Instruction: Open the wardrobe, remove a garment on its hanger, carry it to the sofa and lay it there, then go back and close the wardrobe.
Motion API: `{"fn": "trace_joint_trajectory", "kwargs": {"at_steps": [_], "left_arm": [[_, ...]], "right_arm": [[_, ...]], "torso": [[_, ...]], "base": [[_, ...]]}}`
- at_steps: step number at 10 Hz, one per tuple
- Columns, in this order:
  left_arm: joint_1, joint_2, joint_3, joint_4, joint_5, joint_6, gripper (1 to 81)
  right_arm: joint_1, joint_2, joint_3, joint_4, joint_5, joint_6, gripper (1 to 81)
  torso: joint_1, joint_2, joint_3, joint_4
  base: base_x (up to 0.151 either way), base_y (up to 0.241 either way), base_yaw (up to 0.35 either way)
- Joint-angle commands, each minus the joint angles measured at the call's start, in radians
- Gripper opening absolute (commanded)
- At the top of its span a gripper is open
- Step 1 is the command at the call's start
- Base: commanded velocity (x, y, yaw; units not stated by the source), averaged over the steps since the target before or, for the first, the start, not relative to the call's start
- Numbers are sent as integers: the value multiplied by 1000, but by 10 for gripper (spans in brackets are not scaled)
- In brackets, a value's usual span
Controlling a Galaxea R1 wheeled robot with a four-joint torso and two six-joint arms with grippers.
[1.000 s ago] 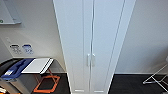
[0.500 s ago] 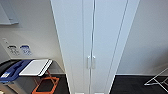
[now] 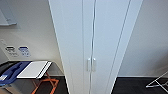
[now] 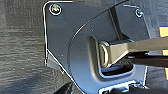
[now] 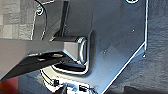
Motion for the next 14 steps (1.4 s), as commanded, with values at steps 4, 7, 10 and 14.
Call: {"fn": "trace_joint_trajectory", "kwargs": {"at_steps": [4, 7, 10, 14], "left_arm": [[-27, -17, 7, 12, 48, -1, 811], [-26, -17, 7, 12, 48, -1, 811], [-26, -17, 7, 11, 47, -1, 811], [-26, -20, 14, 11, 48, -2, 811]], "right_arm": [[33, -13, 7, -1, -57, -2, 811], [42, -11, 11, -5, -74, -2, 811], [41, -13, 16, -7, -76, -3, 811], [41, -20, 28, 1, -62, -2, 811]], "torso": [[0, 0, 0, 0], [0, 0, 0, 0], [1, 0, 0, 0], [2, 1, 0, 0]], "base": [[99, 0, 0], [100, 0, 0], [88, 0, 0], [0, 0, 0]]}}
